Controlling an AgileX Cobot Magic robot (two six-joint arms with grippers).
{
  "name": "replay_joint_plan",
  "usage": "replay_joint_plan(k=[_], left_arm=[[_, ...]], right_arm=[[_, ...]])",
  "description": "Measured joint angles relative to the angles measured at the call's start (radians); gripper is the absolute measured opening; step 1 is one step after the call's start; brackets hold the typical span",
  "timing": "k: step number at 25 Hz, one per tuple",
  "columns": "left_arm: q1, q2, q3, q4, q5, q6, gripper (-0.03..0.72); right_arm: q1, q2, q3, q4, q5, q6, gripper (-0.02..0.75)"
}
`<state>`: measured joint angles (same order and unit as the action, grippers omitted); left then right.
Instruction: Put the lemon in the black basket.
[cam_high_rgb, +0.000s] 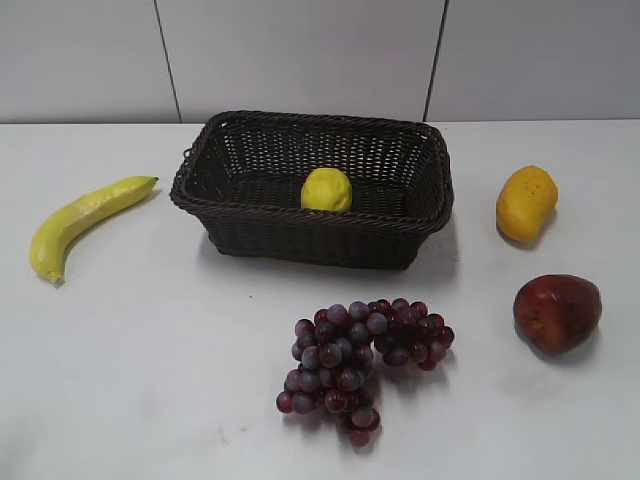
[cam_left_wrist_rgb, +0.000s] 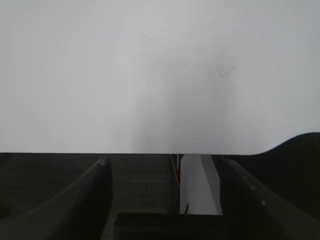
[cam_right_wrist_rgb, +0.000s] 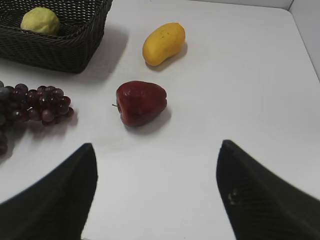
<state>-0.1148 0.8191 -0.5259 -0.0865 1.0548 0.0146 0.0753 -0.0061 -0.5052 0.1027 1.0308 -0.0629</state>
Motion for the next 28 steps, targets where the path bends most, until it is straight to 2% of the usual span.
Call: replay_joint_plan(k=[16, 28], left_arm=[[0.000, -0.574, 0.022, 0.001, 0.005, -0.023, 0.497], [0.000, -0.809, 0.024, 0.002, 0.007, -0.023, 0.488]], right_arm=[[0.000, 0.000, 0.000, 0.000, 0.000, 0.002, 0.561], [0.000, 0.000, 0.000, 0.000, 0.000, 0.001, 0.561]])
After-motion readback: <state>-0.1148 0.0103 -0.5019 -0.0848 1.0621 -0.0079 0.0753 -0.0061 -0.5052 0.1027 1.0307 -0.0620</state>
